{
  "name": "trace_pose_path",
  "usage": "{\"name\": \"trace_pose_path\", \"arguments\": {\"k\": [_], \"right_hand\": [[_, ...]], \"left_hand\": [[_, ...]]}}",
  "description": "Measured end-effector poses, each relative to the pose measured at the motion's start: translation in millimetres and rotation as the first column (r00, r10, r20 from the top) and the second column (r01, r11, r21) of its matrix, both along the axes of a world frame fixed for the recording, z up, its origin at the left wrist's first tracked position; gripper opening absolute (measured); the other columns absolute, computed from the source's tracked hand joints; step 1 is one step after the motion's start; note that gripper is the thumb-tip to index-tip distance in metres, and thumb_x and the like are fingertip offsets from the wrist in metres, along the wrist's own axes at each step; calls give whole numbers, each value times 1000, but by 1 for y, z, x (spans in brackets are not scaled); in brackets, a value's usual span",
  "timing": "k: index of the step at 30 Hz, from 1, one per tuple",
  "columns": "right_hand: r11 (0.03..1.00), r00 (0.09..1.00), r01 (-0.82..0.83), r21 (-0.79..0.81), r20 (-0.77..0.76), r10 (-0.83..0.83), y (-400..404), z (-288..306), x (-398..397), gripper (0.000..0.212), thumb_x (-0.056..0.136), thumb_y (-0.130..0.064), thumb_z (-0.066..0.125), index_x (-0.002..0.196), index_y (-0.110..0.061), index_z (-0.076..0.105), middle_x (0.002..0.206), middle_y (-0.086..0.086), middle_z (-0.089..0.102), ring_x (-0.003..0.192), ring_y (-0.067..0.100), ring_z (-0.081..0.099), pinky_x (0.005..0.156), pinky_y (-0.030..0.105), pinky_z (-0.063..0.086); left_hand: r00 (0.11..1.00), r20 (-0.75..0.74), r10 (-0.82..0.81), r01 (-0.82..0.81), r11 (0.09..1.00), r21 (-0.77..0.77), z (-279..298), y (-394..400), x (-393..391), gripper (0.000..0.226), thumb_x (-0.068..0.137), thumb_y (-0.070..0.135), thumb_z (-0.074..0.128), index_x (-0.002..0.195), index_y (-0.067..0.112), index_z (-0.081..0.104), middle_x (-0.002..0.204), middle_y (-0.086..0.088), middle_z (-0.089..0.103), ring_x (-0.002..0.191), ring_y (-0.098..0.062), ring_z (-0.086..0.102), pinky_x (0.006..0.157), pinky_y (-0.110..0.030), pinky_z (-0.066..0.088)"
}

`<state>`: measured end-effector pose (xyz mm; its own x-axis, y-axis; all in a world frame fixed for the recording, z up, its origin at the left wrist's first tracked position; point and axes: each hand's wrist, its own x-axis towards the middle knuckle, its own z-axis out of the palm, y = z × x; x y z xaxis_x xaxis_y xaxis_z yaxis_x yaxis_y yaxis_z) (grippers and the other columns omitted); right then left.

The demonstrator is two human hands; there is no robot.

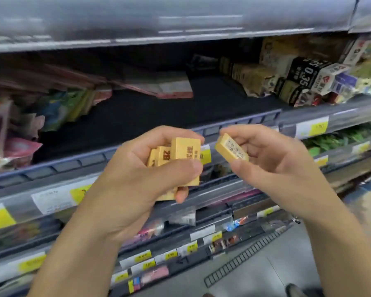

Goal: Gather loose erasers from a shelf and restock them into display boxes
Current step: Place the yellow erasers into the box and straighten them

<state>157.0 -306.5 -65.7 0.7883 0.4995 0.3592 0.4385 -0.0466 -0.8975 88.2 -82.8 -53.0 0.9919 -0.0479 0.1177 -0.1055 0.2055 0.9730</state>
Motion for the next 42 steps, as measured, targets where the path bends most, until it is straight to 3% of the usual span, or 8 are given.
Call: {"name": "trace_pose_path", "arguments": {"k": [5,8,10,19,27,32,37,42], "right_hand": [[997,956,54,-59,-285,-69,-12,-88,-48,38,88,-2,67,123,-15,65,95,-7,71,82,8,61,72,20,48],[975,878,85,-203,-447,-170,-22,-150,-76,37,91,6,67,120,-16,66,92,-6,68,79,9,56,71,22,45],[947,815,86,-309,-526,-245,-28,-186,-94,34,91,6,66,118,-14,67,94,3,65,78,10,54,72,21,44],[855,621,43,-516,-656,-428,-59,-284,-146,35,88,3,69,110,-24,71,95,-3,66,71,13,54,65,24,46],[806,712,-236,-543,-661,-237,-67,-317,-127,38,88,-3,70,107,-36,68,102,-6,70,67,0,59,65,10,47],[721,731,-455,-524,-681,-33,-43,-325,-111,39,89,-7,70,106,-41,65,105,-9,70,86,16,66,78,18,48],[630,697,-630,-454,-689,201,21,-311,-122,39,89,-9,69,109,-42,66,112,-12,71,100,9,67,87,20,49],[519,618,-764,-383,-665,419,95,-287,-157,40,89,-3,65,111,-36,67,106,-9,70,86,5,63,79,20,48]], "left_hand": [[960,-278,-24,9,998,-55,-79,5,-32,38,58,26,85,95,24,82,85,-13,73,56,-14,59,50,-21,49],[846,-530,54,-72,997,-14,-141,11,-48,42,56,25,93,96,27,82,91,-11,75,64,-13,64,53,-22,51],[753,-650,101,-131,991,3,-184,15,-61,26,73,14,87,96,25,82,90,-12,73,63,-11,65,54,-22,53],[449,-863,234,-382,923,52,-299,11,-138,19,86,-6,75,91,12,77,70,1,73,57,-9,68,53,-20,56],[326,-878,352,-611,787,89,-313,-18,-199,19,85,1,78,89,19,82,81,-7,73,69,-13,70,57,-21,56],[206,-866,455,-745,647,163,-309,-40,-250,17,86,4,76,98,16,79,85,-6,70,74,-15,66,63,-22,55],[118,-856,503,-867,472,158,-301,-51,-312,16,87,4,76,100,14,78,84,-5,71,77,-15,70,70,-26,53],[55,-840,539,-953,280,117,-298,-50,-373,20,87,5,76,107,11,76,82,-4,76,79,-14,78,65,-24,57]]}}
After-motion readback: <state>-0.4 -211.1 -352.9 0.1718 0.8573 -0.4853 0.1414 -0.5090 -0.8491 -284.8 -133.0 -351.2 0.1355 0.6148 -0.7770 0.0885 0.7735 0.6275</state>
